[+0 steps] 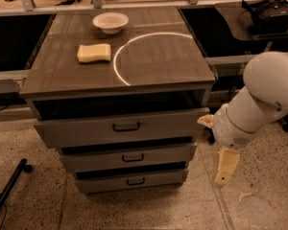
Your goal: Open bottom drawer
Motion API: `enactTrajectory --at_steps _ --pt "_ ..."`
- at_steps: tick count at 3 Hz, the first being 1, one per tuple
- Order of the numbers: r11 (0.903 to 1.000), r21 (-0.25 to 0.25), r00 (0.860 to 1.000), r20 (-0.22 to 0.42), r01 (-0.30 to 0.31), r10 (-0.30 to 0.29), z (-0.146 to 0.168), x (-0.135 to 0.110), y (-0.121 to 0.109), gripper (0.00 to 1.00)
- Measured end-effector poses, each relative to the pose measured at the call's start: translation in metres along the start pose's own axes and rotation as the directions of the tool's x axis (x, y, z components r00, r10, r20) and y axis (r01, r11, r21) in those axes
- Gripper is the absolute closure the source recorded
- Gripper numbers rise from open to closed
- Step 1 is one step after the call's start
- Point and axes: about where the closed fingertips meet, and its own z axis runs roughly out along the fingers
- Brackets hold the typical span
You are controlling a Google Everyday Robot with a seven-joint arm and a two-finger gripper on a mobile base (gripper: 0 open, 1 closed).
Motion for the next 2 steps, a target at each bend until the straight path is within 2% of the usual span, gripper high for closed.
enactTrajectory --at_steps 1,2 --pt "0.9982 -0.030 0.998 0.041 0.052 -0.051 0.038 0.001 0.009 0.00" --pt "0.9963 -0.053 0.994 0.091 0.068 -0.063 0.076 0.001 0.016 0.00"
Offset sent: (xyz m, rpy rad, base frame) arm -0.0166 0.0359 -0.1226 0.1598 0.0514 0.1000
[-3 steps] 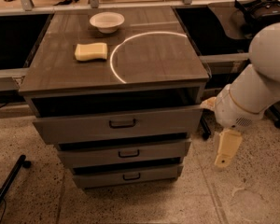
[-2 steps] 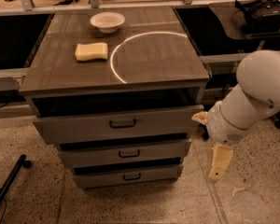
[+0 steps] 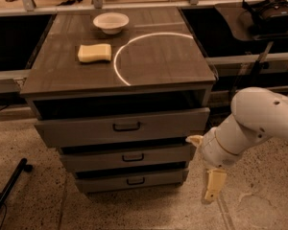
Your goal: Open bottom drawer
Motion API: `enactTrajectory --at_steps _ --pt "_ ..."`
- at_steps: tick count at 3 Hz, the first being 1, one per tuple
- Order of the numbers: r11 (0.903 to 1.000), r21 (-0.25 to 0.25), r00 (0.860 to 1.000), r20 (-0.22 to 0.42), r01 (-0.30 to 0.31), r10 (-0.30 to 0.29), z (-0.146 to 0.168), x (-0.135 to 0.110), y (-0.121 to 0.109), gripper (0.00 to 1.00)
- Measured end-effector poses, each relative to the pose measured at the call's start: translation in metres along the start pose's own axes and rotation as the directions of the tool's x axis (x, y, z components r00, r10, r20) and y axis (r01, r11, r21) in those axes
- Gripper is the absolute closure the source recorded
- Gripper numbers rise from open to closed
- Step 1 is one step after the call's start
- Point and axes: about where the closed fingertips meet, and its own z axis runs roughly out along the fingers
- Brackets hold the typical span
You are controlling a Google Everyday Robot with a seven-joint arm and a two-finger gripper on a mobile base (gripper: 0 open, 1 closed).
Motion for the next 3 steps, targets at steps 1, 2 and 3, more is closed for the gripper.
enactTrajectory --at_steps 1,2,3 --pt "0.9995 -0.030 0.999 0.052 -0.011 0.012 0.041 0.004 0.002 0.00" --pt "0.9995 -0.031 0.999 0.052 -0.011 0.012 0.042 0.005 0.002 0.00" --pt "0.9986 -0.047 0.996 0.083 0.024 -0.020 0.081 0.012 0.000 0.00"
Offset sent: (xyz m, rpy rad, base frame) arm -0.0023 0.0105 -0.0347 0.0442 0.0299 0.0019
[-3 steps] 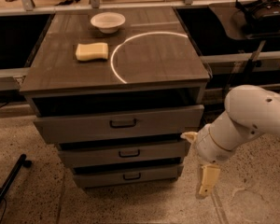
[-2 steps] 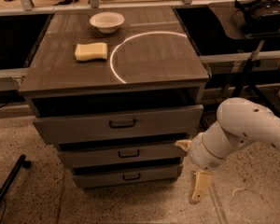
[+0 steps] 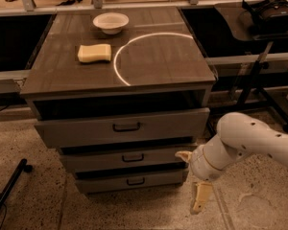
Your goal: Open bottom drawer
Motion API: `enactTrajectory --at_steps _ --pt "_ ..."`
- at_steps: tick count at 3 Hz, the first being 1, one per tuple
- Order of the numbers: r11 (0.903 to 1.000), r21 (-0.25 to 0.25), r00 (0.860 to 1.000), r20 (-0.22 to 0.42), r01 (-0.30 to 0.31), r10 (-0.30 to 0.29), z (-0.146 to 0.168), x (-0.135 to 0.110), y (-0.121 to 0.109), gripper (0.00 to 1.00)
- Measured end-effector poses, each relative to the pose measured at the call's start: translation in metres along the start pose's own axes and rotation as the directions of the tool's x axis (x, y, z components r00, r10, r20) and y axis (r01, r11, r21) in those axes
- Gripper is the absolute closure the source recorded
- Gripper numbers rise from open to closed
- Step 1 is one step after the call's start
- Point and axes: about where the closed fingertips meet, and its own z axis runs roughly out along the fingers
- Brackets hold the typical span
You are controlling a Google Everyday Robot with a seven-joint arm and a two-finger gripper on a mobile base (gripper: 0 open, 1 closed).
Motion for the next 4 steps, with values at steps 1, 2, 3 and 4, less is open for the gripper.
enactTrajectory --at_steps 1,2,3,4 --pt "0.9983 0.010 0.998 0.020 0.057 -0.058 0.032 0.007 -0.007 0.00" --pt "0.9944 0.008 0.994 0.026 0.105 -0.105 0.067 0.011 -0.011 0.00" --pt "0.9924 -0.024 0.989 0.084 0.120 -0.118 0.143 0.030 -0.022 0.00" --pt "0.9924 -0.024 0.989 0.083 0.121 -0.118 0.143 0.030 -0.022 0.00"
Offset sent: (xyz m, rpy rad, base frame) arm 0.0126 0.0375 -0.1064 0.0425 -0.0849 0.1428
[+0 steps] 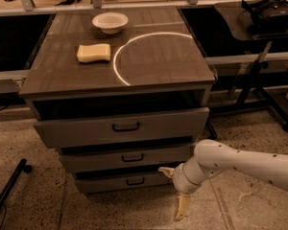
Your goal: Open bottom drawer
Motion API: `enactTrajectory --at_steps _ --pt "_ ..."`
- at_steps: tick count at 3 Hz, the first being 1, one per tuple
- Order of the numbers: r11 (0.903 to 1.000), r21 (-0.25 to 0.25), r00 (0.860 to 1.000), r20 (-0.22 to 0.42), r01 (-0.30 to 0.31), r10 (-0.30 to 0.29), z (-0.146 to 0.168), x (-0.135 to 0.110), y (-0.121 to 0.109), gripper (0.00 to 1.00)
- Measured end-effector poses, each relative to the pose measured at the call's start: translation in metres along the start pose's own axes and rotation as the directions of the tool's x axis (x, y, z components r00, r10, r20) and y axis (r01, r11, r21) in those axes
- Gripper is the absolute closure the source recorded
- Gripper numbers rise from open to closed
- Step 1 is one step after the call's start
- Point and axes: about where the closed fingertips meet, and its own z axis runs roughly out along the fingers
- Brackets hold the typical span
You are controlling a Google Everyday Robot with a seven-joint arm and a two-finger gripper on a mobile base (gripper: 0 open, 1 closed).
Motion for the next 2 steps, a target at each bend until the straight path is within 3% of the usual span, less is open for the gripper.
enactTrajectory --at_steps 2 --pt "0.9996 0.008 0.999 -0.045 0.028 -0.028 0.040 0.053 -0.011 0.00"
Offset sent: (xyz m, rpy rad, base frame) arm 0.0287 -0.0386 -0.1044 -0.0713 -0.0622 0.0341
